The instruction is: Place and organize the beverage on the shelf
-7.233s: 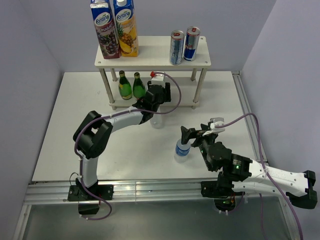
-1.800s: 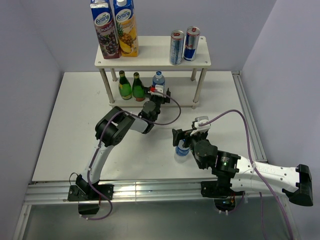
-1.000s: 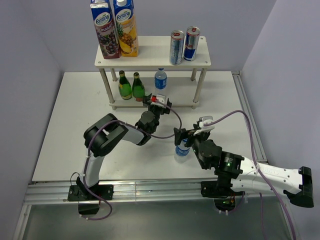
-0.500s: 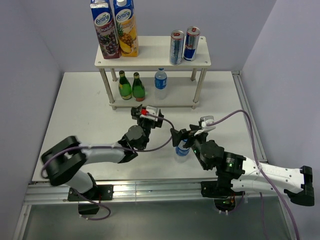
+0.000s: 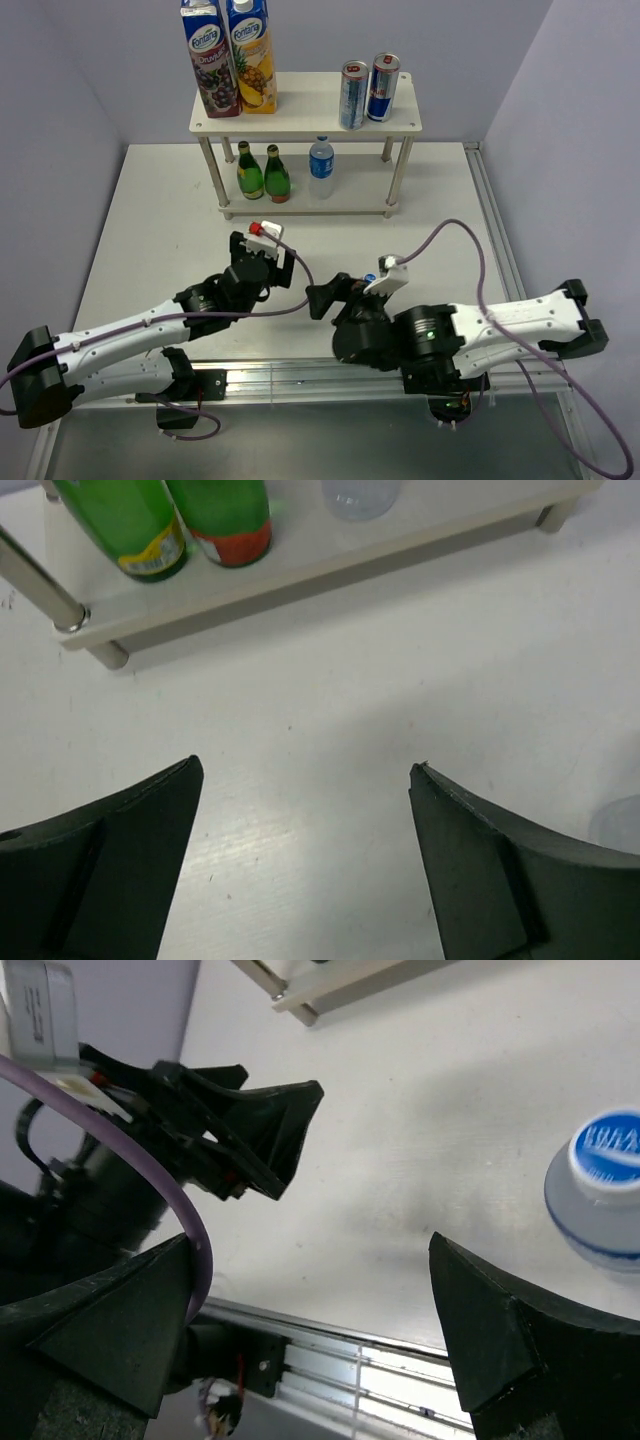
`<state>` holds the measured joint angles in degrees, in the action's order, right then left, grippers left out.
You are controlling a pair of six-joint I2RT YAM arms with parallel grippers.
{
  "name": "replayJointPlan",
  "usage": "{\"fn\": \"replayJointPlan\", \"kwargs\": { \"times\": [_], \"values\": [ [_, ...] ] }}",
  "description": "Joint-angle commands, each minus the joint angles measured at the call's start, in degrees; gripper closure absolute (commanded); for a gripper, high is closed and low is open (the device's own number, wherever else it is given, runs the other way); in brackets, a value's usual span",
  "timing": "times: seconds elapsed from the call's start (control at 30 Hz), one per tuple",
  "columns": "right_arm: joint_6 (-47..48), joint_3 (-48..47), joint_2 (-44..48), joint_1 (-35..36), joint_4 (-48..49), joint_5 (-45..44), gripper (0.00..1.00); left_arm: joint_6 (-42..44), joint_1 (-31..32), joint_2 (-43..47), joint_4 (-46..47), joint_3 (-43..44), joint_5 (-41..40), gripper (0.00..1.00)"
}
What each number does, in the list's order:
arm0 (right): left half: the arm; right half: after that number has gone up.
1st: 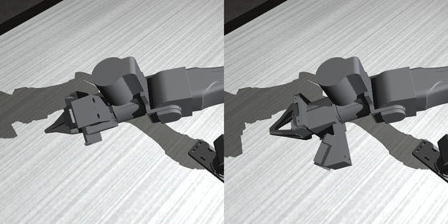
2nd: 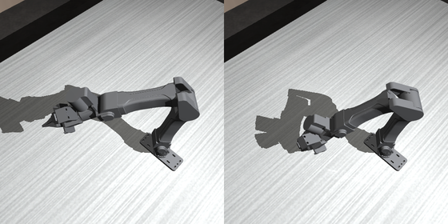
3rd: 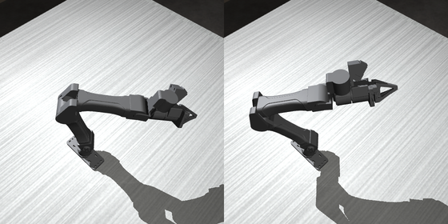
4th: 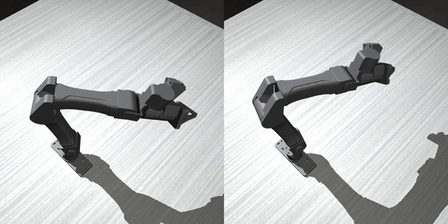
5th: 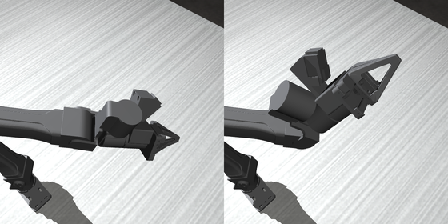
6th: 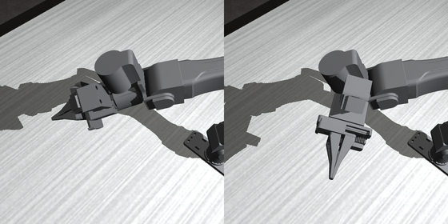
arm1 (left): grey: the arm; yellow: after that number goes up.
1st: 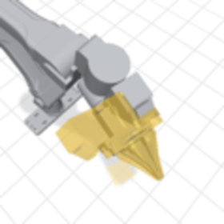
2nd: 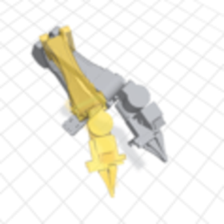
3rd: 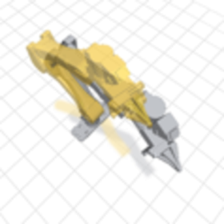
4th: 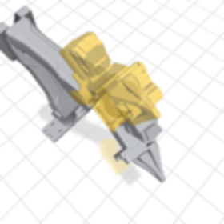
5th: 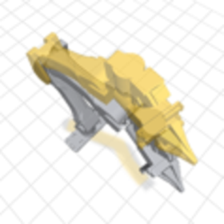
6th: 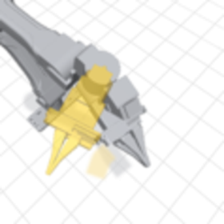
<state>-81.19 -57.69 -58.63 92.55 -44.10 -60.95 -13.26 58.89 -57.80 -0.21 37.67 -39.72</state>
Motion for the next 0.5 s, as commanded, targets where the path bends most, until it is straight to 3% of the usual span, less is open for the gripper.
{"fn": "replayJointPlan", "kwargs": {
  "times": [0.0,0.17,0.47],
  "values": [
    [-15.5,-1.0,-6.2,4.5,-38.5,-13.5,0.00,-12.0,-0.8,4.9,-0.3,1.7,-6.9,0.09],
    [-11.5,-8.8,-9.3,7.8,-38.6,-18.6,0.00,-15.6,-0.8,-3.7,1.9,0.4,-8.8,0.10],
    [-7.0,-10.9,0.8,10.2,-38.3,-17.9,0.00,-18.5,-4.1,-20.1,0.4,3.1,-9.1,0.09]
  ]
}}
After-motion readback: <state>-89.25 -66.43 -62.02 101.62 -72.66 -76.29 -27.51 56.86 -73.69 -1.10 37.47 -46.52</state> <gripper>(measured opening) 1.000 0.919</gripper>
